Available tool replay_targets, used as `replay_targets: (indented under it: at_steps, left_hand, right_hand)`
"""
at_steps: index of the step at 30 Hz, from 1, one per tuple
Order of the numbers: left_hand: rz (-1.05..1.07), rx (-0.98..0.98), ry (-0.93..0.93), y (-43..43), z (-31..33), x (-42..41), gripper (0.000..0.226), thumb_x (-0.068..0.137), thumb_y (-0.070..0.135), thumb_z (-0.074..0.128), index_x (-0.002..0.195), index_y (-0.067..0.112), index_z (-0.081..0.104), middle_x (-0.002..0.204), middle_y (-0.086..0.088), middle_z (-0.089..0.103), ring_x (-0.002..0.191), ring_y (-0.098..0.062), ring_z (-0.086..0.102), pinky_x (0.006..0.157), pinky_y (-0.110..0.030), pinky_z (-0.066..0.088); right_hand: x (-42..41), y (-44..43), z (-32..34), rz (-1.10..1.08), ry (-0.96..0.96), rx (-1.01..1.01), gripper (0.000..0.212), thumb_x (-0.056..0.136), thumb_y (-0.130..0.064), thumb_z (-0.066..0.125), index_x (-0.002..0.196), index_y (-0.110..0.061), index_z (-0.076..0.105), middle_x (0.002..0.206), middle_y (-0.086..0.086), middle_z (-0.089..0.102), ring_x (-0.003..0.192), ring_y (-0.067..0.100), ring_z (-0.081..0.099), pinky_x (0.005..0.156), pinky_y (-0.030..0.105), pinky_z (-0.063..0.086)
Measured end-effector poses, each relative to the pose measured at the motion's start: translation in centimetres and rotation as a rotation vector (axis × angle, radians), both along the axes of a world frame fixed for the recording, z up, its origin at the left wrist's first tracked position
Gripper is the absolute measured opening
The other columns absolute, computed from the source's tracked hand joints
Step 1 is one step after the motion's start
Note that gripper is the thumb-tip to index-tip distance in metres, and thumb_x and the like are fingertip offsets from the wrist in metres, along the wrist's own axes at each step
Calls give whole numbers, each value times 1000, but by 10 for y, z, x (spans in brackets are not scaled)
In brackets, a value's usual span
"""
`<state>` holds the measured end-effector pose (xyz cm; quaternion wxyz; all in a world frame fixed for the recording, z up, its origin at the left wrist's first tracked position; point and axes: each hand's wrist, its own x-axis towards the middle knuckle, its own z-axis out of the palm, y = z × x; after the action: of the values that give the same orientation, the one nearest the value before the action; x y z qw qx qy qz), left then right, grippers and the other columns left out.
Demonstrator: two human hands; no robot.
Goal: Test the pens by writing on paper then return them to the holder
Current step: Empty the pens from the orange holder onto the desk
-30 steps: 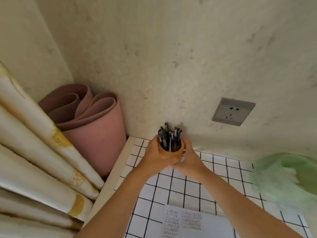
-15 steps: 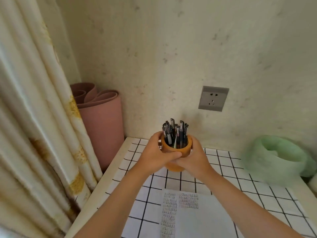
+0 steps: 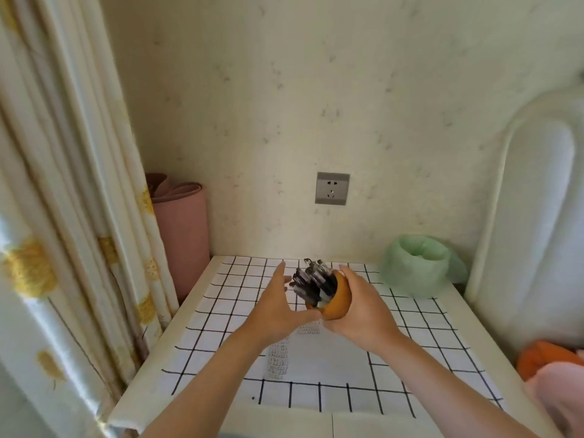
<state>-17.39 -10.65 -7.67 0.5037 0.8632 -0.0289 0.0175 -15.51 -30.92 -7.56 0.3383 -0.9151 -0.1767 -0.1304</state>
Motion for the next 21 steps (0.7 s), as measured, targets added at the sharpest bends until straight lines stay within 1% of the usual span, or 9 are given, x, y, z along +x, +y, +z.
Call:
replay_targets:
  at_steps: [2, 4, 5, 7, 10, 14, 18, 19, 21]
  left_hand:
    - [5, 124, -68, -4, -2, -1, 130, 60, 60, 85, 156, 36, 2, 155, 11, 26, 141, -8, 24, 109, -27, 25]
    - [-4, 216, -118, -9, -6, -1, 126, 61, 65, 80, 156, 32, 5, 157, 10, 21, 142, -4, 15, 108, -25, 18]
    - [-15, 249, -149, -12, -9, -1, 124, 62, 64, 79, 157, 28, 7, 156, 8, 21, 140, -3, 15, 108, -24, 17]
    - [-40, 327, -228, -17, -17, -2, 115, 68, 58, 81, 156, 21, 16, 154, 4, 28, 139, -9, 21, 109, -23, 21]
    - [-58, 452, -340, -15, -35, 2, 103, 73, 51, 81, 153, 16, 25, 151, 0, 35, 138, -14, 30, 113, -29, 28]
    - [-84, 542, -293, -10, -55, 16, 112, 72, 55, 78, 157, 20, 14, 159, 4, 21, 144, -14, 19, 114, -24, 13]
    - [-87, 605, -289, -14, -65, 35, 122, 69, 58, 77, 158, 21, 3, 163, 6, 7, 149, -11, 3, 117, -26, -2]
    - [-84, 622, -300, -16, -66, 41, 121, 68, 57, 77, 158, 20, 4, 163, 4, 10, 150, -14, 4, 118, -28, -1]
    - [-82, 578, -233, -19, -65, 48, 121, 67, 52, 78, 158, 18, 7, 158, 3, 29, 145, -19, 25, 121, -35, 13]
  right_hand:
    - [2, -9, -7, -27, -102, -192, 93, 53, -66, 73, 136, -40, 39, 124, -20, 53, 110, 7, 53, 91, 33, 48]
    - [5, -14, -15, -53, -160, -349, 91, 57, -64, 70, 138, -40, 36, 124, -15, 51, 112, 14, 51, 93, 37, 45]
    - [6, -15, -19, -55, -182, -400, 89, 58, -62, 70, 137, -41, 35, 123, -14, 50, 111, 16, 51, 92, 37, 43]
    - [10, -15, -24, -45, -217, -495, 88, 58, -54, 73, 136, -40, 36, 122, -11, 50, 110, 19, 51, 92, 39, 41]
    - [19, -13, -27, -13, -262, -666, 92, 57, -43, 79, 139, -35, 39, 126, -3, 51, 113, 24, 49, 96, 46, 36]
    - [30, -7, -29, 3, -339, -787, 92, 54, -24, 77, 138, -30, 40, 125, 3, 50, 111, 29, 46, 97, 51, 33]
    - [40, -8, -33, 42, -423, -856, 91, 57, -19, 73, 141, -26, 37, 126, 8, 48, 112, 32, 46, 100, 53, 30]
    - [41, -8, -34, 45, -429, -867, 92, 57, -19, 72, 142, -26, 36, 126, 9, 48, 113, 33, 46, 101, 53, 30]
    - [41, -9, -35, 48, -435, -892, 94, 58, -18, 73, 143, -26, 34, 127, 11, 47, 114, 34, 46, 101, 54, 31]
